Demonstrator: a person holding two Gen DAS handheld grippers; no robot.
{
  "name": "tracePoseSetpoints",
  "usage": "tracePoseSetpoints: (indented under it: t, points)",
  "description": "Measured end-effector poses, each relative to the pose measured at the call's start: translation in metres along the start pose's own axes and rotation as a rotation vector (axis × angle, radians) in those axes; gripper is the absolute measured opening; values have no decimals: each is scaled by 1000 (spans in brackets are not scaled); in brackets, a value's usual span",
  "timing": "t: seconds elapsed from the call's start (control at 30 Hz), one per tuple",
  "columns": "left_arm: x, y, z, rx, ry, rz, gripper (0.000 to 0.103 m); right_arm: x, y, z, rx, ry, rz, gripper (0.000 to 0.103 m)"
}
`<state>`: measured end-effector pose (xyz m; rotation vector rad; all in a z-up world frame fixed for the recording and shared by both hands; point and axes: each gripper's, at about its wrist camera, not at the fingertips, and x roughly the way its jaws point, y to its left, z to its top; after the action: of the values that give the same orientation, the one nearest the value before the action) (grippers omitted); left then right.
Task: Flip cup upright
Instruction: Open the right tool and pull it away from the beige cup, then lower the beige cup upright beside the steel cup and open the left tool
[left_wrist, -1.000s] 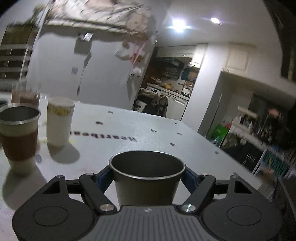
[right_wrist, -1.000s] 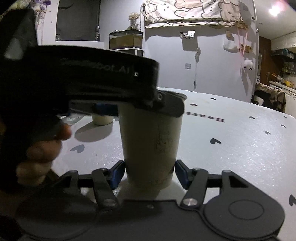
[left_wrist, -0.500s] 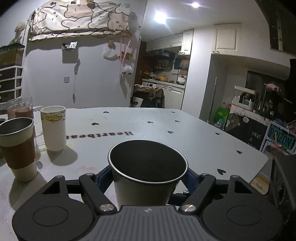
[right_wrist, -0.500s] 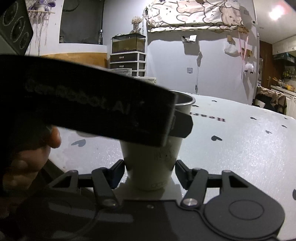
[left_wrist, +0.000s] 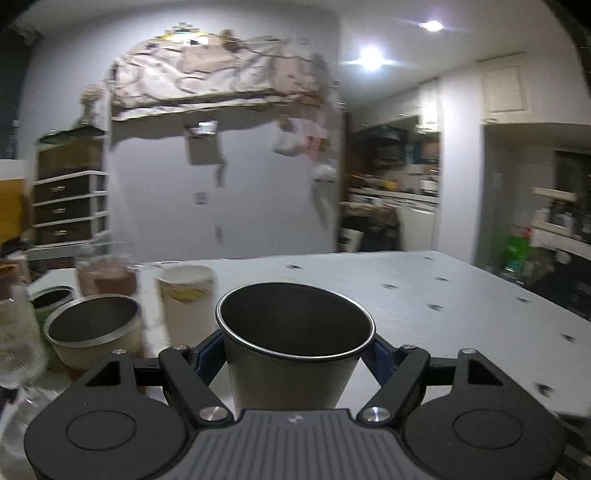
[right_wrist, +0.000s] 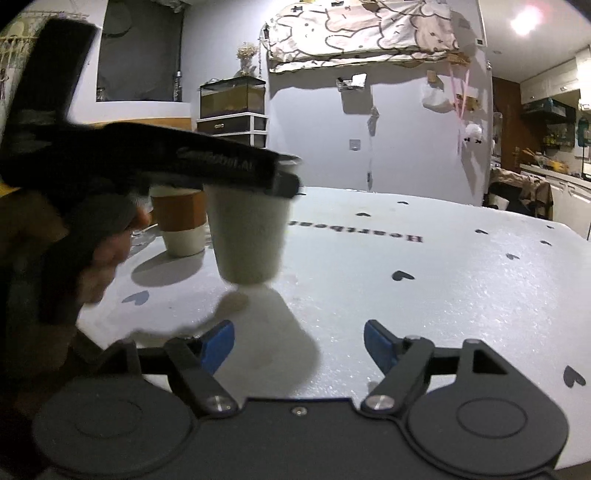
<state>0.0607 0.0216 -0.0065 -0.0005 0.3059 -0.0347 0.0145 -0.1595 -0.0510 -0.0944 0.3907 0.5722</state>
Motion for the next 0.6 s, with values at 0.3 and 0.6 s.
tracePoseSetpoints:
  t: [0.3, 0.6]
  points:
    - [35, 40, 11, -93, 11, 119, 78, 1, -4, -1, 7, 3, -2, 78]
    - [45, 46, 3, -107, 25, 126, 77, -1, 0, -3, 1, 4, 0, 78]
